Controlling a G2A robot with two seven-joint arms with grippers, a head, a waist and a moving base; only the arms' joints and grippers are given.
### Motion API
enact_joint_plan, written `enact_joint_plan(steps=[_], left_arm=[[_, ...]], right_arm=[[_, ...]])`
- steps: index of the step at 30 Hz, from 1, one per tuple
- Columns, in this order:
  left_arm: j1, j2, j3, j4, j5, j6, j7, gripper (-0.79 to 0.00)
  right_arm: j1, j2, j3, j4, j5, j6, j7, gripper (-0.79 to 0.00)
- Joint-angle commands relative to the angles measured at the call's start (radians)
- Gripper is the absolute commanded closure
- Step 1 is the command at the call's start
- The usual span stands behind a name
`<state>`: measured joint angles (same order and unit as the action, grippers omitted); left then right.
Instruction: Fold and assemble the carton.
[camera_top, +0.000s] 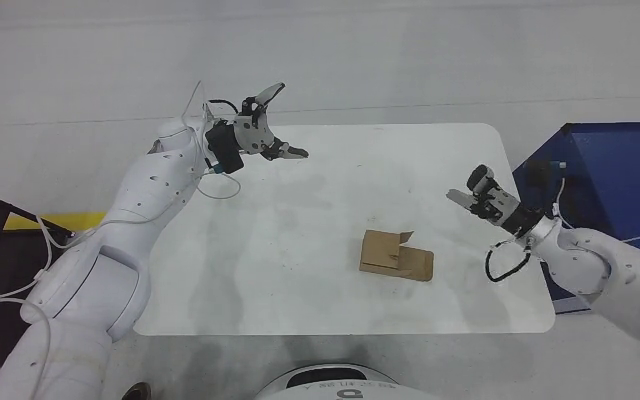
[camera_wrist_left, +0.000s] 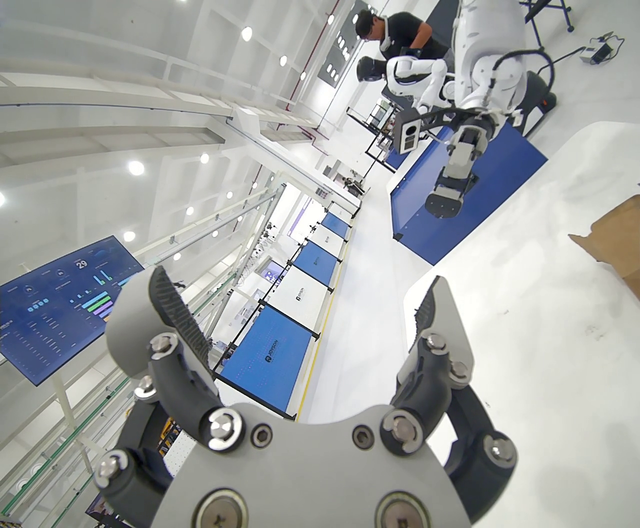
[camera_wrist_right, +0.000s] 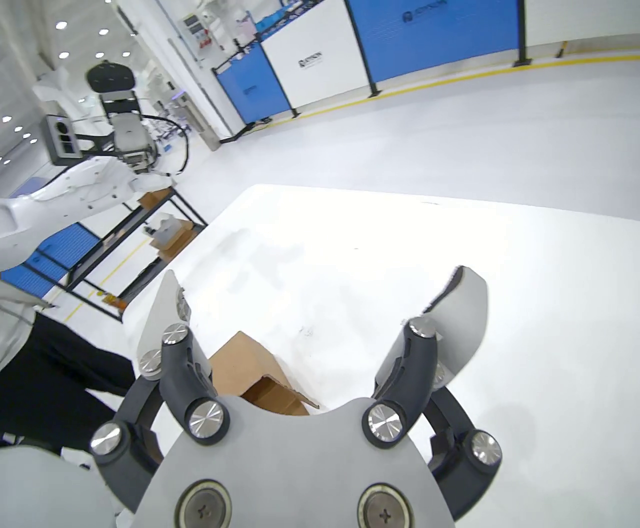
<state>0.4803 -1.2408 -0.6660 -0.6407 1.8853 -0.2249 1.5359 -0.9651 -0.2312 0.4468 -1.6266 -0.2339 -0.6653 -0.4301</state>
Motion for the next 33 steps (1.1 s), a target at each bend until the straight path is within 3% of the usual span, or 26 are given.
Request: enact_joint_plan(steps=[1,4,7,16,18,20,22,25,31,33], left_arm=[[0.000,0.000,0.000,0.000,0.000,0.000,0.000,-0.785],[0.000,0.000,0.000,0.000,0.000,0.000,0.000,-0.785],[0.000,0.000,0.000,0.000,0.000,0.000,0.000,-0.785],[0.000,0.000,0.000,0.000,0.000,0.000,0.000,-0.785],[0.000,0.000,0.000,0.000,0.000,0.000,0.000,-0.785],[0.000,0.000,0.000,0.000,0.000,0.000,0.000,-0.785],[0.000,0.000,0.000,0.000,0.000,0.000,0.000,-0.785],[0.000,0.000,0.000,0.000,0.000,0.000,0.000,-0.785],[0.000,0.000,0.000,0.000,0.000,0.000,0.000,-0.785],[0.000,0.000,0.000,0.000,0.000,0.000,0.000,-0.785]], right_arm=[[-0.011,0.007,0.011,0.018,-0.196,-0.113,-0.058,-0.785],[-0.030,0.005,0.024,0.053,-0.404,-0.199,-0.166,-0.785],[-0.053,-0.003,0.028,0.051,-0.598,-0.157,-0.235,-0.785],[-0.066,-0.007,0.028,0.063,-0.631,-0.120,-0.246,-0.785],[-0.070,-0.009,0.030,0.065,-0.634,-0.087,-0.225,-0.785],[-0.070,-0.016,0.031,0.026,-0.710,-0.011,-0.099,-0.785],[-0.056,-0.023,0.037,-0.020,-0.835,-0.014,-0.011,-0.785],[-0.062,-0.035,0.031,-0.081,-0.973,-0.012,0.030,-0.785],[-0.088,-0.051,0.026,-0.077,-1.084,-0.005,-0.021,-0.520],[-0.098,-0.058,0.025,-0.061,-1.076,-0.002,-0.003,-0.511]])
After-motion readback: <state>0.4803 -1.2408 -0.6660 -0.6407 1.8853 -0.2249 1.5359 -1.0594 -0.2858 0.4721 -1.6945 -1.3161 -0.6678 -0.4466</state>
